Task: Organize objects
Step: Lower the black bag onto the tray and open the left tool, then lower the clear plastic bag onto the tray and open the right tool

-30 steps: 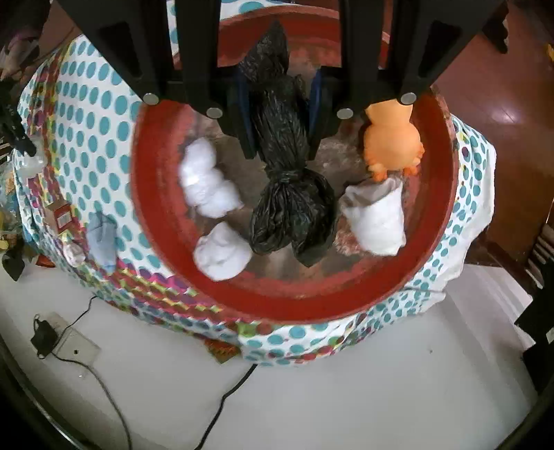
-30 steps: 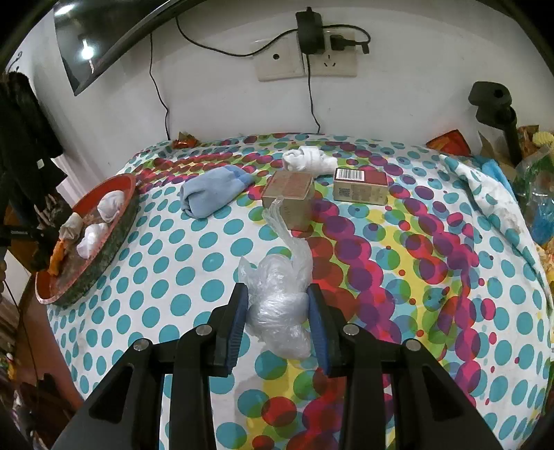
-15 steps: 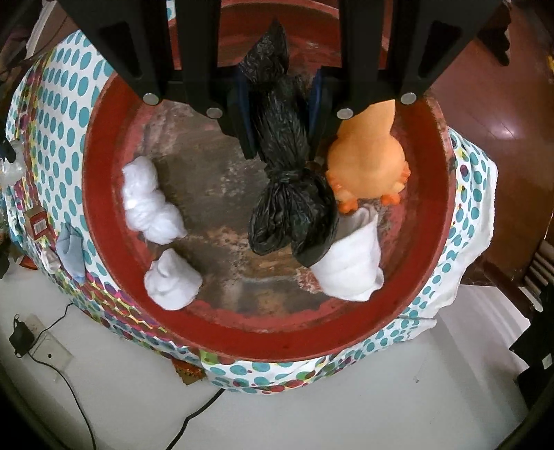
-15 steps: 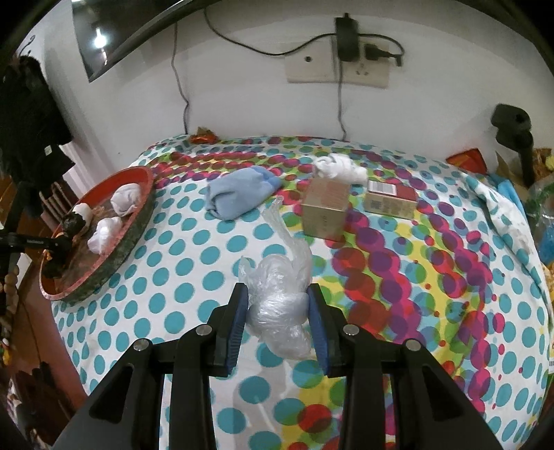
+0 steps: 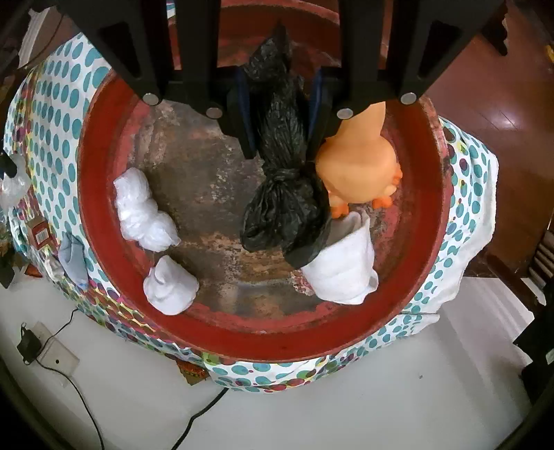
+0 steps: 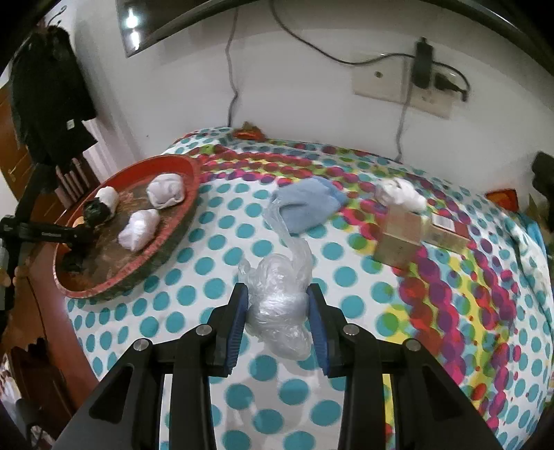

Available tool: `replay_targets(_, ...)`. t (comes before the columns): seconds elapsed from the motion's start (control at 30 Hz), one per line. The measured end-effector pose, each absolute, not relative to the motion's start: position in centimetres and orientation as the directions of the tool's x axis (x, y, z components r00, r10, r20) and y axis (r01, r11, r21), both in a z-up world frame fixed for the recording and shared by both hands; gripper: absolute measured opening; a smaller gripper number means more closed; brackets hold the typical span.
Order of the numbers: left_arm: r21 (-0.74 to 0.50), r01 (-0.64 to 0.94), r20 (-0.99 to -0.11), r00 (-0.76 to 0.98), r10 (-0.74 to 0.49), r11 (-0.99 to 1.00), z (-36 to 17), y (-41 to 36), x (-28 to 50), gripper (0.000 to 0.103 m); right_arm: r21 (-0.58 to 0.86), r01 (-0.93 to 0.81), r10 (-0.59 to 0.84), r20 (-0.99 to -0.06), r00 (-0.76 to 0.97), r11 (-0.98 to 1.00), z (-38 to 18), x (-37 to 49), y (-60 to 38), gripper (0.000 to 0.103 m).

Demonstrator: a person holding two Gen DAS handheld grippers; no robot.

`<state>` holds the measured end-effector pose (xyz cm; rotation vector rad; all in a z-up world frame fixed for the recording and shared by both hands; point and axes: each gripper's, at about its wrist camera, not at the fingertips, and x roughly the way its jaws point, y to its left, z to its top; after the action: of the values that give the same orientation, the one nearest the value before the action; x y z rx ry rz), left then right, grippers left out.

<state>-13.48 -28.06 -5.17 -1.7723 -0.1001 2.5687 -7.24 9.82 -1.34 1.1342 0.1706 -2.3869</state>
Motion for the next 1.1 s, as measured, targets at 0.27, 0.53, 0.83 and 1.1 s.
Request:
replay_targets(0.27, -0.064, 0.029, -0.932, -0.359, 0.05, -0.998, -4.9, -28.0, -13.4, 0.035, 0.066, 0.54, -0.391, -0.765, -0.513, -0.839, -1.2, -6.9, 5.7, 0.033)
replay_targets(0.53, -0.077, 0.039, -0.915, -0.399, 0.055, -0.996, -2.6, -27.9, -12.7, 0.051, 0.047, 0.59, -0.406, -0.769, -0.494, -0.806, -0.8, -6.8, 2.2, 0.033)
replay_targets(0.83, -0.08, 0.166, -0.866, -0.499, -0.014, -0.983, 1.1, -29.4, -9.7, 0.056, 0.077, 0.664, -0.471, -0.765, -0.439, -0.744, 0.5, -7.1, -3.8, 0.033)
replay_targets(1.1, -0.079, 0.175, -0.857, -0.515, -0.022, -0.981, 1.6, -29.8, -8.1, 0.056, 0.095, 0.742, -0.511, -0.782, -0.358, -0.664, -0.2, -6.0, -10.6, 0.033)
